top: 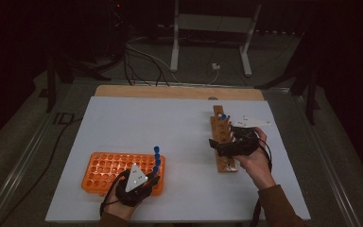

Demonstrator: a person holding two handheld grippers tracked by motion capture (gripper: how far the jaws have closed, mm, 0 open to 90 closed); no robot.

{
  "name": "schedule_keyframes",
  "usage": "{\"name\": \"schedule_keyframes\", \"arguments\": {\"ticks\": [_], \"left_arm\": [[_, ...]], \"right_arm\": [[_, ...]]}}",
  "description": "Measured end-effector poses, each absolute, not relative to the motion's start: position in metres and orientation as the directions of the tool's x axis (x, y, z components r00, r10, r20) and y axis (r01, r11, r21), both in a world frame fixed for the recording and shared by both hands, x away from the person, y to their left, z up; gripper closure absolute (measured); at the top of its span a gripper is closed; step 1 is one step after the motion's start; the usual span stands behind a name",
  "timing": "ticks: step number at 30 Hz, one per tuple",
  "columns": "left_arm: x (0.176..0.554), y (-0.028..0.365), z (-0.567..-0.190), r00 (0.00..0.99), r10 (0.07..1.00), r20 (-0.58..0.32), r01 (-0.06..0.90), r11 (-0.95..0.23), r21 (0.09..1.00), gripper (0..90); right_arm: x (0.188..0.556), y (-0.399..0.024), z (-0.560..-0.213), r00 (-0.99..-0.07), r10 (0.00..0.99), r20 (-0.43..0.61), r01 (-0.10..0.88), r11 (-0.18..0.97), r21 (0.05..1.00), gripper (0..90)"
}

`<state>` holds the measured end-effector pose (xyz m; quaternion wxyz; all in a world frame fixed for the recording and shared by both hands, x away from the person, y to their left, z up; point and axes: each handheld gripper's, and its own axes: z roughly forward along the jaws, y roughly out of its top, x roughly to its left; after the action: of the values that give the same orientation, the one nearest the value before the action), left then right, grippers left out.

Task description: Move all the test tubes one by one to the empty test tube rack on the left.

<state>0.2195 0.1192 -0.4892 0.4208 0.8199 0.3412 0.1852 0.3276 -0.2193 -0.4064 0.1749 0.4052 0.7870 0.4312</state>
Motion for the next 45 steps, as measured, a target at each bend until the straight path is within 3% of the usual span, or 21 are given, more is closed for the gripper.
{"name": "schedule_keyframes", "arguments": {"ticks": [13, 20, 32, 45], "left_arm": [[0.218, 0.122, -0.487, 0.705, 0.709, -0.011, 0.422, -0.407, 0.81, 75.5], [0.216, 0.125, -0.482, 0.719, 0.694, -0.033, 0.407, -0.383, 0.829, 61.0], [0.222, 0.151, -0.472, 0.652, 0.753, -0.089, 0.39, -0.232, 0.891, 25.6], [0.232, 0.16, -0.464, 0.566, 0.817, -0.108, 0.409, -0.164, 0.898, 1.9]], "right_arm": [[0.329, -0.219, -0.41, -0.607, 0.791, 0.079, 0.496, 0.299, 0.815, 0.4], [0.33, -0.218, -0.411, -0.607, 0.791, 0.075, 0.495, 0.303, 0.815, 0.4], [0.339, -0.224, -0.414, -0.577, 0.814, 0.066, 0.504, 0.291, 0.813, 0.4], [0.359, -0.228, -0.424, -0.54, 0.839, 0.07, 0.517, 0.264, 0.814, 0.4]]}}
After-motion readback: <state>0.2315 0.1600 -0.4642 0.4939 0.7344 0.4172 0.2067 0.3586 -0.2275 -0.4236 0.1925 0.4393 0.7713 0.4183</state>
